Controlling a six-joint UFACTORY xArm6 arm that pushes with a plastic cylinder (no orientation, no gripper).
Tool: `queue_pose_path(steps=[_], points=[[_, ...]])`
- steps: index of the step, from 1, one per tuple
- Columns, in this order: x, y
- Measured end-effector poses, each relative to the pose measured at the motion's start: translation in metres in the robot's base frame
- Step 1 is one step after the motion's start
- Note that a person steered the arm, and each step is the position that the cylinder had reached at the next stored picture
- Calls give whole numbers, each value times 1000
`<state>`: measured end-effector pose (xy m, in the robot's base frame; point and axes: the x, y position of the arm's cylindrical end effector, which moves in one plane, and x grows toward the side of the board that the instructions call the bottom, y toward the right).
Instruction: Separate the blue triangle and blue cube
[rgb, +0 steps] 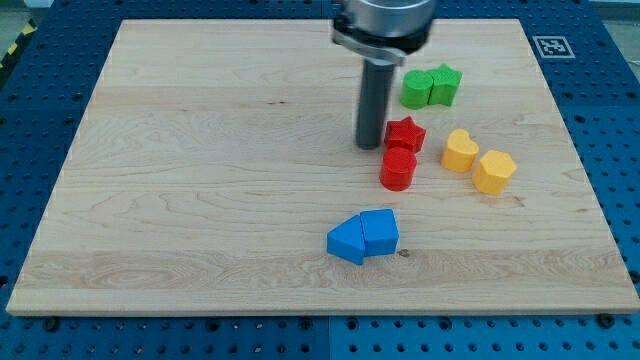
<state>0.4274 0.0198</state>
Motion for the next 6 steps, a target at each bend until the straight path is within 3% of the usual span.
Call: queue_pose_path(steps=[1, 2, 3, 4, 5, 6], points=[[39, -70], [136, -23], [157, 62], [114, 71], [116, 19], [165, -9]])
